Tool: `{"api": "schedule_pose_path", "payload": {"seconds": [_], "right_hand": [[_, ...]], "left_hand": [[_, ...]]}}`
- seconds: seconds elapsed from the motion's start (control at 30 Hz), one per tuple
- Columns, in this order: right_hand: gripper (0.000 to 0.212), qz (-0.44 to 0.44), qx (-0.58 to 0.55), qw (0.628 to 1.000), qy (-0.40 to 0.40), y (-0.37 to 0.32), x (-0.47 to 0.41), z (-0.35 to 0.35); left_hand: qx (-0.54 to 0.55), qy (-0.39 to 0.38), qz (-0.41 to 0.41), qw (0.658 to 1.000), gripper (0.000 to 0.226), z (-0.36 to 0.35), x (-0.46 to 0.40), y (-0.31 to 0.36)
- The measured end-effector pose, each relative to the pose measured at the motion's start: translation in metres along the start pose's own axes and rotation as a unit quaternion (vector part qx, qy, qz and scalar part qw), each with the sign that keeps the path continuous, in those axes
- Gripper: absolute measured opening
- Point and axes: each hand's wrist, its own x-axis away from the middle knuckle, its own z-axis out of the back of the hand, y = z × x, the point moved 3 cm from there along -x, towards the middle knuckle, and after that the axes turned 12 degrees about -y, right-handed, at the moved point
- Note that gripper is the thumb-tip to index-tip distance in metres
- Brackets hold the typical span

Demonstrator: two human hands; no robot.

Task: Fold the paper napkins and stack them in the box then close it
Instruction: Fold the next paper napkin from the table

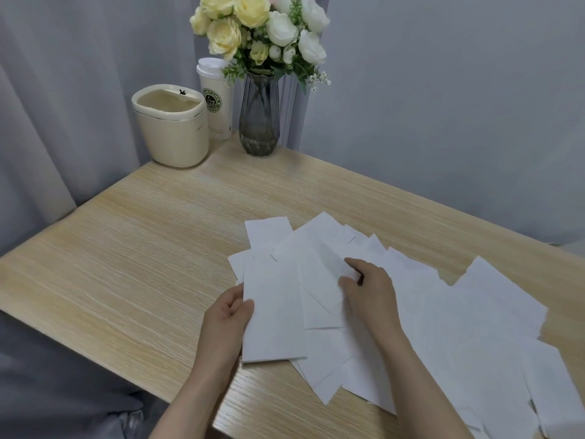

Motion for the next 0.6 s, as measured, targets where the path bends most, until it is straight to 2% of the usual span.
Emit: {"api": "schedule_pose_path", "payload": {"seconds": [0.23, 0.37, 0.47, 0.6], "right_hand": [[0.024, -0.077, -0.127, 0.980, -0.133, 0.013, 0.037, 0.020], [0.012, -0.096, -0.150, 0.963, -0.204, 0.019, 0.057, 0.022], [0.002, -0.103, -0.172, 0.960, -0.194, 0.019, 0.060, 0.018], [0.028, -0.088, -0.169, 0.975, -0.115, 0.020, 0.057, 0.013]], "left_hand": [[0.002, 0.003, -0.005, 1.000, 0.030, 0.001, -0.001, -0.001], [-0.003, -0.001, -0.008, 1.000, 0.031, 0.001, -0.001, -0.001], [-0.005, 0.000, -0.010, 1.000, 0.031, 0.001, -0.002, -0.002], [-0.012, 0.002, -0.005, 1.000, 0.029, 0.002, -0.001, -0.002]]}}
